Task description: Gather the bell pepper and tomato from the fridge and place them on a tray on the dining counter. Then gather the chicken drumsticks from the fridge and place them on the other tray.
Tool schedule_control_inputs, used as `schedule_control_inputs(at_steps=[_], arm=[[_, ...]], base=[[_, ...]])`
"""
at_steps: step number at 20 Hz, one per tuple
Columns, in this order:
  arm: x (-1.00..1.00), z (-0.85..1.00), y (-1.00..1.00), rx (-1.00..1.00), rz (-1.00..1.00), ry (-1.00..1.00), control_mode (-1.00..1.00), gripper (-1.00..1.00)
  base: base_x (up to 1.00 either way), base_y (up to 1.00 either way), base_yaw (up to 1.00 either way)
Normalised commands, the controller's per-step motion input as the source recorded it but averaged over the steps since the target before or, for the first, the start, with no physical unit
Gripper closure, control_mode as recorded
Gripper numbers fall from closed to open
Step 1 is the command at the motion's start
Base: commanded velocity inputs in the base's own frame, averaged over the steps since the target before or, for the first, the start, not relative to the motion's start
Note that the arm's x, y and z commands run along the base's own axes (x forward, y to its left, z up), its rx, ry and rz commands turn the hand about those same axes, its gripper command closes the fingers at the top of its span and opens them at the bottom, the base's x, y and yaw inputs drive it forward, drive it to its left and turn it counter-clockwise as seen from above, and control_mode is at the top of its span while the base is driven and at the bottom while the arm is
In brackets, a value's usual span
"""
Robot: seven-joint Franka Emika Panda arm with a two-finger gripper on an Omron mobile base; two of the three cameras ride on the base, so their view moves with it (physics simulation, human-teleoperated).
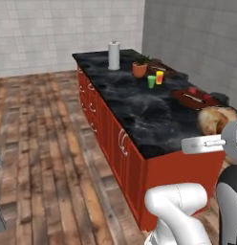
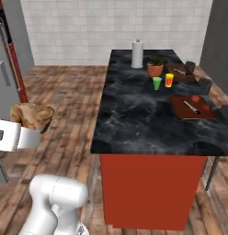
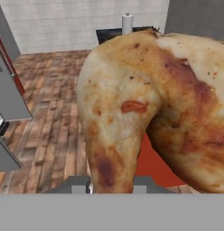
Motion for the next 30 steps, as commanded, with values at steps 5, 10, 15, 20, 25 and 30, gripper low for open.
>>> schedule_control_inputs(at_steps=[5,10,15,20,25,30], arm=[[0.00,0.00,0.00,0.00,0.00,0.00,1.00,1.00],[0.00,0.00,0.00,0.00,0.00,0.00,1.00,1.00],[0.00,0.00,0.00,0.00,0.00,0.00,1.00,1.00],[0.00,0.00,0.00,0.00,0.00,0.00,1.00,1.00],[0.00,0.00,0.00,0.00,0.00,0.00,1.00,1.00],[0.00,0.00,0.00,0.00,0.00,0.00,1.00,1.00]], base=[[0.00,-1.00,0.00],[0.01,-1.00,0.02],[0.06,-1.00,0.05],[0.18,-1.00,0.09],[0.37,-1.00,0.14],[0.60,-0.98,0.19]])
